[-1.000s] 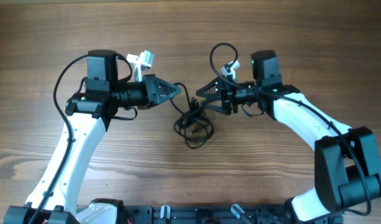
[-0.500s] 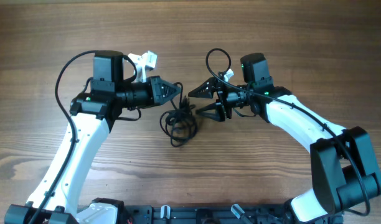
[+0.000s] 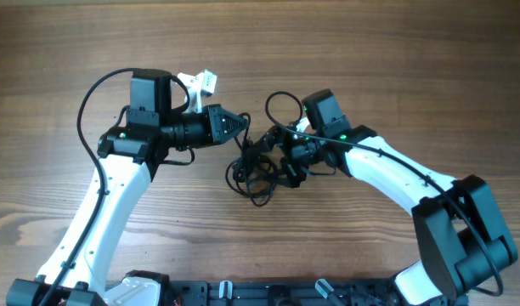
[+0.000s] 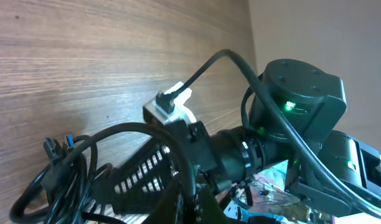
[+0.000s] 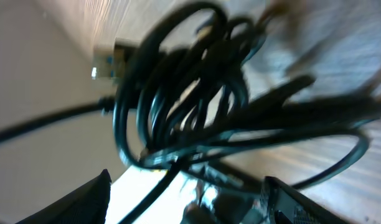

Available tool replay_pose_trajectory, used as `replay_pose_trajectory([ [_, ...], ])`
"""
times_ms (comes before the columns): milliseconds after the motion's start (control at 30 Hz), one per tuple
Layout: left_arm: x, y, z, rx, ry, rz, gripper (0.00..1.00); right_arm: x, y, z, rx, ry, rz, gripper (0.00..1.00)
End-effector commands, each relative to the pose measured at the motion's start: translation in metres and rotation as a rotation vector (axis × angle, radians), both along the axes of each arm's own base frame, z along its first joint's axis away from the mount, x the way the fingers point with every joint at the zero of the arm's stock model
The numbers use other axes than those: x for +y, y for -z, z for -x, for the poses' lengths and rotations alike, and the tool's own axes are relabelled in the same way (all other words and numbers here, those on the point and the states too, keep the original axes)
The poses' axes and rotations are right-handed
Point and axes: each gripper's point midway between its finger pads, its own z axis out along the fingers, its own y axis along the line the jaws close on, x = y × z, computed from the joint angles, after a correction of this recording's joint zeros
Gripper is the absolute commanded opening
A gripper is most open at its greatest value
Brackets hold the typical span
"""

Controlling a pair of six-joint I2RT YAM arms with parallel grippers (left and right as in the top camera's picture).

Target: Untangle cables

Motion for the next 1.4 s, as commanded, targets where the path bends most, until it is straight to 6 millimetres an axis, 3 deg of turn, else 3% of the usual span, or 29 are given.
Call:
replay_pose_trajectory([
  [0, -0.002, -0.008, 0.002, -0.024, 0.022, 0.001, 0.04, -0.017, 0.024, -0.022, -0.032, 0.135, 0.157, 0.82],
  [267, -0.003, -0.007, 0.006, -0.007, 0.033, 0.01, 0.04, -0.021, 0.028, -0.036, -0.068, 0.2, 0.198, 0.82],
  [500, -0.008, -0.014, 0.011, -0.006, 0.069, 0.052, 0.04, -0.017, 0.028, -0.032, -0.07, 0.186, 0.199, 0.8],
  [700, -0.029, -0.065, 0.028, -0.148, 0.275, 0.272, 0.04, -0.012, 0.032, -0.027, -0.093, 0.178, 0.239, 0.74],
  [767, -0.032, -0.085, 0.034, -0.2, 0.332, 0.335, 0.04, -0.011, 0.034, -0.027, -0.113, 0.173, 0.256, 0.67],
  [933, -0.033, -0.117, 0.042, -0.279, 0.363, 0.384, 0.04, -0.024, 0.043, -0.031, -0.128, 0.208, 0.335, 0.17],
  [1000, -0.03, -0.126, 0.044, -0.32, 0.362, 0.385, 0.04, -0.032, 0.048, -0.031, -0.122, 0.224, 0.379, 0.05],
  [1200, -0.008, -0.14, 0.04, -0.38, 0.295, 0.369, 0.04, -0.045, 0.054, -0.034, -0.15, 0.228, 0.441, 0.04],
  [1267, 0.0, -0.138, 0.035, -0.366, 0.261, 0.363, 0.04, -0.049, 0.054, -0.037, -0.184, 0.2, 0.447, 0.05],
  [1367, 0.015, -0.123, 0.02, -0.293, 0.144, 0.324, 0.04, -0.06, 0.054, -0.046, -0.251, 0.153, 0.462, 0.16],
])
